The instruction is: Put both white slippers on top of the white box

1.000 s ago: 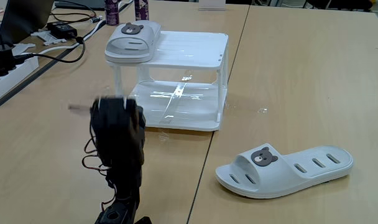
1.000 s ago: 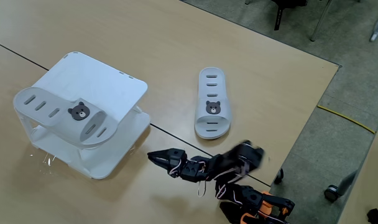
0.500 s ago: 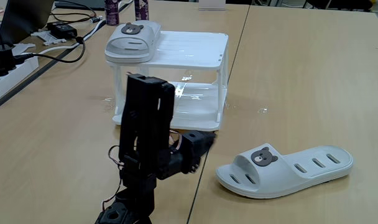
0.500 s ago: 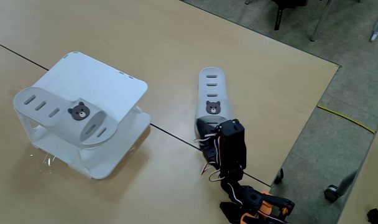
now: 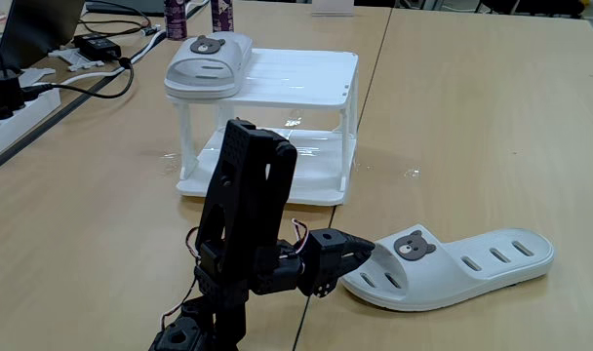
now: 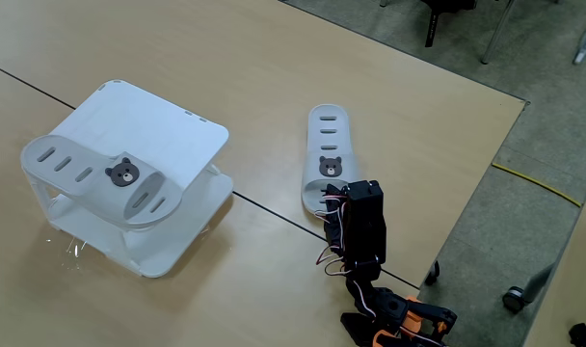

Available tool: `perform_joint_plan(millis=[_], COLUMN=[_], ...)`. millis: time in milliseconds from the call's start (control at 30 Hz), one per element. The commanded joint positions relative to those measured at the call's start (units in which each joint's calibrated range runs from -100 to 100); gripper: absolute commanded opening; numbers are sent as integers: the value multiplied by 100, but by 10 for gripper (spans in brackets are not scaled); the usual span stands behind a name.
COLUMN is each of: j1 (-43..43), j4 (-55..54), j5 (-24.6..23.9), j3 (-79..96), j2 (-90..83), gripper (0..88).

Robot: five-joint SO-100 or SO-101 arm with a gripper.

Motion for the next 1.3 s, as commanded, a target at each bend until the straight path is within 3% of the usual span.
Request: perform_joint_plan(millis=[0,167,267,333,700,1267], j1=[37,29,4,-13,29,127], j4=[-132,-132,-132,-132,-55,-29], j5=[42,42,42,42,42,42], j3=[52,43,43,43,-1328,-3638], j2=[13,13,5,-21,47,1629], gripper=[11,34,199,258,260,259])
